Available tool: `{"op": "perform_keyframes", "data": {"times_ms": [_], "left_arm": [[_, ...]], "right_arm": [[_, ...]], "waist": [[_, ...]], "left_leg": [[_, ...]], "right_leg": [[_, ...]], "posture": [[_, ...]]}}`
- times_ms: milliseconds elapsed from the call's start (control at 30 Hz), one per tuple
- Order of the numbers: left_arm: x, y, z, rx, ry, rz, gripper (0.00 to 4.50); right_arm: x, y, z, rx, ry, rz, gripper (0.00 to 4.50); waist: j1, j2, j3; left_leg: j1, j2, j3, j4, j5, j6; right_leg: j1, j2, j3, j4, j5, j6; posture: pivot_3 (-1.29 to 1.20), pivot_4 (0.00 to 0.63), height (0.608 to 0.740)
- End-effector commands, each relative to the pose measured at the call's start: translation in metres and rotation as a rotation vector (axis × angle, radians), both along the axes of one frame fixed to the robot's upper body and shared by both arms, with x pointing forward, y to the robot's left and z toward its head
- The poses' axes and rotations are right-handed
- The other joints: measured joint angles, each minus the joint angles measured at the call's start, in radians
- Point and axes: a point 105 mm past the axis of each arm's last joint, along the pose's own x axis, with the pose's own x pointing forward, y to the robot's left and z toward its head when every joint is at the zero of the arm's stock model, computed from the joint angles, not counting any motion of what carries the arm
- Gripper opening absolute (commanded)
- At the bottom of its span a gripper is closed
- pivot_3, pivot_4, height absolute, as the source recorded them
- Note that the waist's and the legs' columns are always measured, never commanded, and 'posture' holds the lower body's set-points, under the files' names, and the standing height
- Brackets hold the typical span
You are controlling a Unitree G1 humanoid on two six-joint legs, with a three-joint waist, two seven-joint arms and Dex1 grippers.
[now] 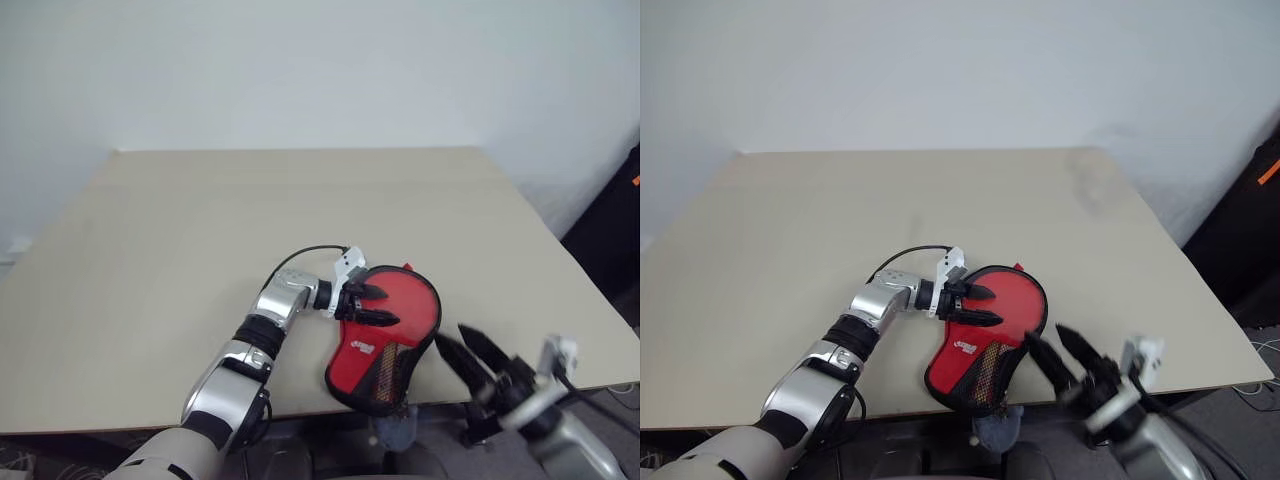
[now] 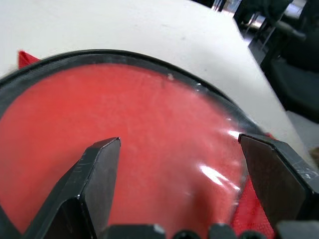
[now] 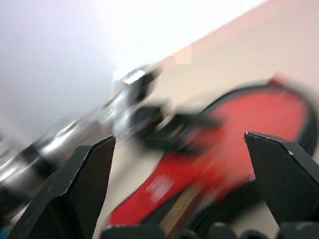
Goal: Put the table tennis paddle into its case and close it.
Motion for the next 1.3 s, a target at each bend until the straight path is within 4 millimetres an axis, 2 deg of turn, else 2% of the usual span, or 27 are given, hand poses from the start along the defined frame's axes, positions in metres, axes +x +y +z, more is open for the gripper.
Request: {"op": "perform_keyframes", "data": {"times_ms": [33, 300, 500, 600, 867, 1000, 1133, 1300], "left_arm": [[0.005, 0.013, 0.031, -0.099, 0.027, -0.016, 4.05], [-0.003, 0.049, 0.041, -0.075, -0.011, -0.063, 4.05], [-0.010, 0.065, 0.030, -0.007, -0.053, -0.079, 4.05], [-0.013, 0.071, 0.021, 0.015, -0.073, -0.083, 4.05], [-0.017, 0.076, 0.003, 0.048, -0.082, -0.065, 4.05], [-0.018, 0.075, 0.001, 0.044, -0.077, -0.063, 4.05], [-0.020, 0.073, 0.000, 0.041, -0.076, -0.060, 4.05], [-0.019, 0.069, 0.000, 0.027, -0.079, -0.051, 4.05]], "right_arm": [[0.023, -0.022, -0.007, -0.046, 0.040, -0.129, 4.49], [0.049, -0.038, -0.019, -0.116, 0.109, -0.183, 4.49], [0.064, -0.044, -0.027, -0.197, 0.143, -0.209, 4.49], [0.072, -0.040, -0.026, -0.194, 0.150, -0.170, 4.49], [0.089, -0.030, -0.023, -0.237, 0.144, -0.099, 4.49], [0.101, -0.027, -0.021, -0.308, 0.097, -0.083, 4.49], [0.111, -0.028, -0.028, -0.313, 0.134, -0.097, 4.49], [0.110, -0.024, -0.036, -0.340, 0.161, -0.066, 4.49]], "waist": [[0.011, 0.004, 0.002], [0.012, 0.004, 0.002], [0.010, 0.004, 0.003], [0.009, 0.004, 0.003], [0.010, 0.004, 0.003], [0.010, 0.004, 0.002], [0.010, 0.004, 0.002], [0.010, 0.004, 0.002]], "left_leg": [[-0.001, 0.000, 0.000, -0.001, 0.001, 0.001], [-0.005, 0.000, 0.009, -0.007, 0.003, 0.004], [-0.002, 0.000, 0.011, -0.006, 0.003, 0.005], [-0.002, 0.000, 0.010, -0.005, 0.005, 0.007], [-0.002, 0.000, 0.015, -0.004, 0.005, 0.008], [-0.002, 0.000, 0.016, -0.004, 0.005, 0.008], [-0.002, 0.000, 0.017, -0.004, 0.005, 0.008], [-0.002, 0.000, 0.020, -0.003, 0.005, 0.008]], "right_leg": [[-0.001, 0.000, 0.000, 0.000, 0.000, 0.000], [-0.009, 0.005, 0.015, 0.001, 0.002, 0.002], [-0.008, 0.007, 0.020, 0.002, 0.001, 0.001], [-0.007, 0.016, 0.033, 0.002, 0.001, 0.000], [-0.008, 0.021, 0.045, 0.004, 0.002, 0.001], [-0.009, 0.024, 0.050, 0.004, 0.003, 0.002], [-0.009, 0.033, 0.062, 0.004, 0.003, 0.003], [-0.009, 0.036, 0.070, 0.004, 0.003, 0.003]], "posture": [[0.00, 0.000, 0.740], [0.00, 0.000, 0.740], [0.00, 0.000, 0.740], [0.00, 0.000, 0.740], [0.00, 0.000, 0.740], [0.00, 0.000, 0.740], [0.00, 0.000, 0.740], [0.00, 0.000, 0.740]]}}
